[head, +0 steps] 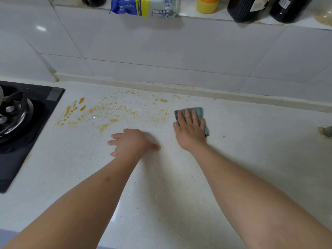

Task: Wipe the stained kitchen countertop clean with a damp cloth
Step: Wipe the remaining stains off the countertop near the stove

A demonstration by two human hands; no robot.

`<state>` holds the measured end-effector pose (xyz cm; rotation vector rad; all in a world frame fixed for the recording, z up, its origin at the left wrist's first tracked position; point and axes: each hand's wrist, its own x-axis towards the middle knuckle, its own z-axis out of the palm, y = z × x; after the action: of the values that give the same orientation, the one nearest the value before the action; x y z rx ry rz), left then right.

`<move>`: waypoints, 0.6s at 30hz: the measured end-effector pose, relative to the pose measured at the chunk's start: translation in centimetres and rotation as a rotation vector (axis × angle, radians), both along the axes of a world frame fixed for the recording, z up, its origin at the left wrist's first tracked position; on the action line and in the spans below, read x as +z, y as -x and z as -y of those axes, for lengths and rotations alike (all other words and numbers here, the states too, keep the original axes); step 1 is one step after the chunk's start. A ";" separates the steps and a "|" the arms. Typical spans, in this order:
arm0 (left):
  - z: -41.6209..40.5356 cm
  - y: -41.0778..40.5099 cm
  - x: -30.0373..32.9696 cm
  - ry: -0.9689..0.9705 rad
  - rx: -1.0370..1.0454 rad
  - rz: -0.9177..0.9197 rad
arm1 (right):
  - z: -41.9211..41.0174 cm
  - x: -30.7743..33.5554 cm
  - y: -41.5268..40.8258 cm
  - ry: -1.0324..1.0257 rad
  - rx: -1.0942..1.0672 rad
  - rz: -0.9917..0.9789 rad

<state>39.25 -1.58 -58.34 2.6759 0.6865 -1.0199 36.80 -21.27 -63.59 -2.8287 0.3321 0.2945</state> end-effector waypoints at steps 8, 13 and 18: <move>-0.2 0.0 -0.2 -0.011 -0.006 0.012 | 1.7 0.3 6.1 0.006 0.390 0.053; -0.3 0.2 0.1 0.016 -0.007 0.015 | 11.6 0.3 6.6 0.111 0.101 0.005; 0.1 0.2 0.4 0.014 0.004 -0.001 | 10.6 0.3 3.9 0.097 -0.367 -0.013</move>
<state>39.06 -1.68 -57.95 2.6610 0.6817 -1.0219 32.89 -31.84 -63.30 -2.7854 0.8746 0.2220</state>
